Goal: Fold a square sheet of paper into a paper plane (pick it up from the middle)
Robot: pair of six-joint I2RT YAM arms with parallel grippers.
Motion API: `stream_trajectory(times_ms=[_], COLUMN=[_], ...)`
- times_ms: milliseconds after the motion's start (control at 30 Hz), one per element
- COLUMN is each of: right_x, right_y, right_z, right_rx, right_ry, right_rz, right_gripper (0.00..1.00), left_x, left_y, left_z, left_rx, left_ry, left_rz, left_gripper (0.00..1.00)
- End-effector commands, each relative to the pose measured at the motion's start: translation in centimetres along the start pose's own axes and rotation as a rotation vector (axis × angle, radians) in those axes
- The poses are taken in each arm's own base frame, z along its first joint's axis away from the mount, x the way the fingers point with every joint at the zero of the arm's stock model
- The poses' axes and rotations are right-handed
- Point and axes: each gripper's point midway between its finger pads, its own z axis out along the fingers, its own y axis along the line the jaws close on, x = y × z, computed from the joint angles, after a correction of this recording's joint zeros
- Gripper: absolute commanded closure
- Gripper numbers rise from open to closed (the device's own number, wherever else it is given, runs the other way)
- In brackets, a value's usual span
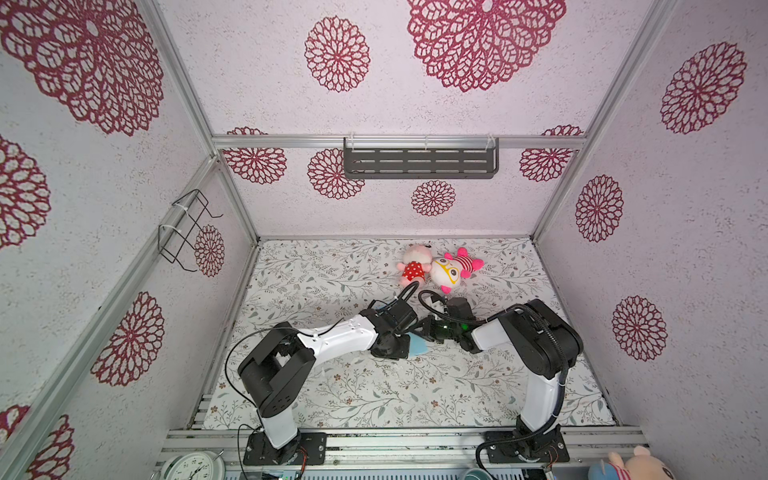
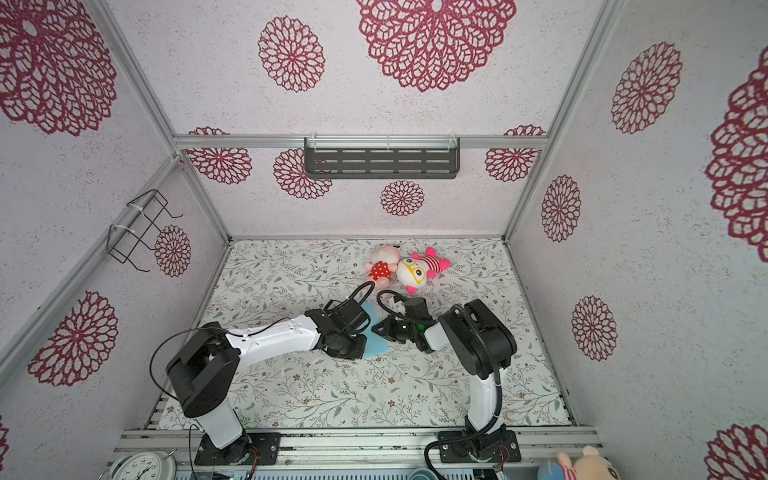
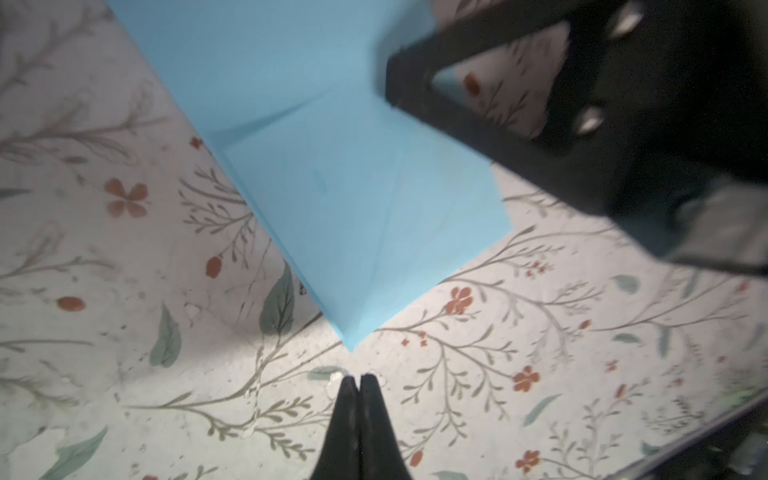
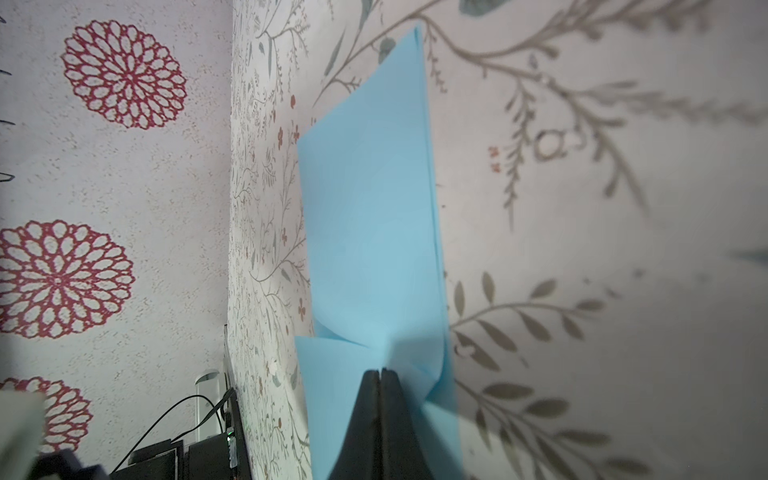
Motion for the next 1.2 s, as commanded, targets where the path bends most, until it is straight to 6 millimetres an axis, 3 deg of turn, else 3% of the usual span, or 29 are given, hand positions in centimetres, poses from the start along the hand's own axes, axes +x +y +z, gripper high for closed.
stream_trajectory(times_ms=[0,100,200,433,800,1167], right_x=[-1.4,-2.2,-2.3,-1.9,-0.9,-0.1], right_y=[2.2,4.0,4.5,2.6,1.4,1.2], right_z=[-1.4,-2.3,-3.0,-3.5,-2.6,-1.8], right_rx=[-0.018,-0.051,-0.051,0.010,0.024,0.037], right_ry=[-0.038,-0.066,-0.090,-0.116,-0.058,0.004], right_rz=[-0.009,-0.034,-0.043,-0.007,0.064,0.125], right_gripper=[0.91,0.85,0.78,0.63,0.58,0.58], left_x=[-2.7,-4.0,-5.0,-6.9,-6.0,-4.4], left_y=[-0.3,-0.8,-0.9,-0.8,2.8,4.0], left_z=[-0.7,-0.2,0.3,1.4,3.9,5.6], left_rx=[0.105,0.162,0.165,0.153,0.043,0.080], left_ry=[-0.074,-0.077,-0.085,-0.099,-0.046,0.028], left_rz=[-0.097,-0.125,-0.125,-0.111,-0.179,-0.253], left_gripper=[0.93,0.91,0.91,0.91,0.98,1.00])
